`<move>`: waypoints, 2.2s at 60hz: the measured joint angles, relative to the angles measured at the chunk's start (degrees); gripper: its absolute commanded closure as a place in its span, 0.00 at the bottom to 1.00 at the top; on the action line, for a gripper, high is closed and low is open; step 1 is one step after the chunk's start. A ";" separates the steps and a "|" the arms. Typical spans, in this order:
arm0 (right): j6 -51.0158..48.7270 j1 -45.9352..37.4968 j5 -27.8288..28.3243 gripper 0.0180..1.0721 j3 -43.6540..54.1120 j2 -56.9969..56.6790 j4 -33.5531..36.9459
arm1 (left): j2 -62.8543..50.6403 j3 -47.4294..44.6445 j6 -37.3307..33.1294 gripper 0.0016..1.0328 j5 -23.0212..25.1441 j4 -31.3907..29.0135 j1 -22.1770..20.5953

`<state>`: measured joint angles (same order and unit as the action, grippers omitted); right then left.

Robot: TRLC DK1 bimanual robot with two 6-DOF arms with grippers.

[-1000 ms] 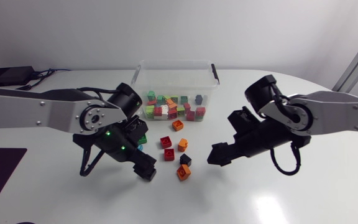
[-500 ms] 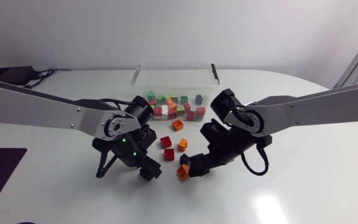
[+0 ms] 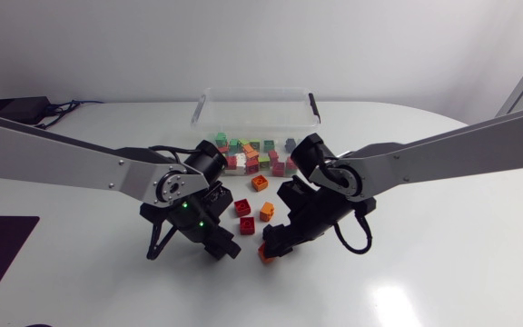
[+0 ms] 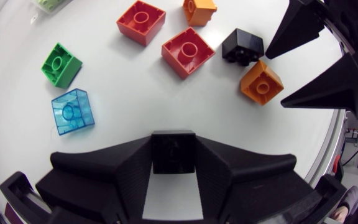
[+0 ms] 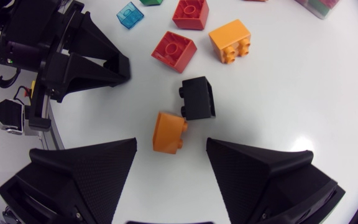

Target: Place the duplo bricks in the container

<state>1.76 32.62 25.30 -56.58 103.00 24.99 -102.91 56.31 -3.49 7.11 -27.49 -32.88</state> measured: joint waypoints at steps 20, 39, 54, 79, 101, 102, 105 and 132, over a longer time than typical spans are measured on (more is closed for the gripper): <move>1.07 1.46 -0.02 0.76 -0.37 2.47 -4.28 | 0.31 -0.24 -0.48 0.81 1.11 0.09 1.62; 1.03 -0.70 -0.28 0.76 -3.67 -7.76 3.32 | 12.17 2.36 -1.68 0.81 4.11 -2.64 5.25; 1.09 -3.96 -2.86 0.76 -14.84 -11.15 3.34 | 13.11 16.44 -1.51 0.80 7.02 -3.06 9.66; 2.97 -9.38 -10.34 0.75 -26.05 -4.15 -9.55 | 0.37 32.44 1.03 0.80 8.31 7.61 13.57; 2.47 -9.44 -18.49 0.31 -34.97 9.09 -14.73 | -9.99 42.21 2.03 0.58 6.99 13.77 15.28; 2.40 -9.44 -18.73 0.23 -35.34 9.42 -14.71 | -10.27 42.49 2.01 0.56 6.69 13.88 15.37; 2.01 -9.44 -19.63 0.06 -36.20 10.23 -14.67 | -10.80 42.93 2.05 0.38 6.19 14.14 15.52; -4.04 -8.44 -20.15 0.05 -21.11 -8.50 -12.07 | 8.98 28.87 -1.20 0.10 5.66 5.70 18.99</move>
<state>-2.28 24.18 5.15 -77.69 94.50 12.93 -93.93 85.19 -4.69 12.78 -21.78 -13.89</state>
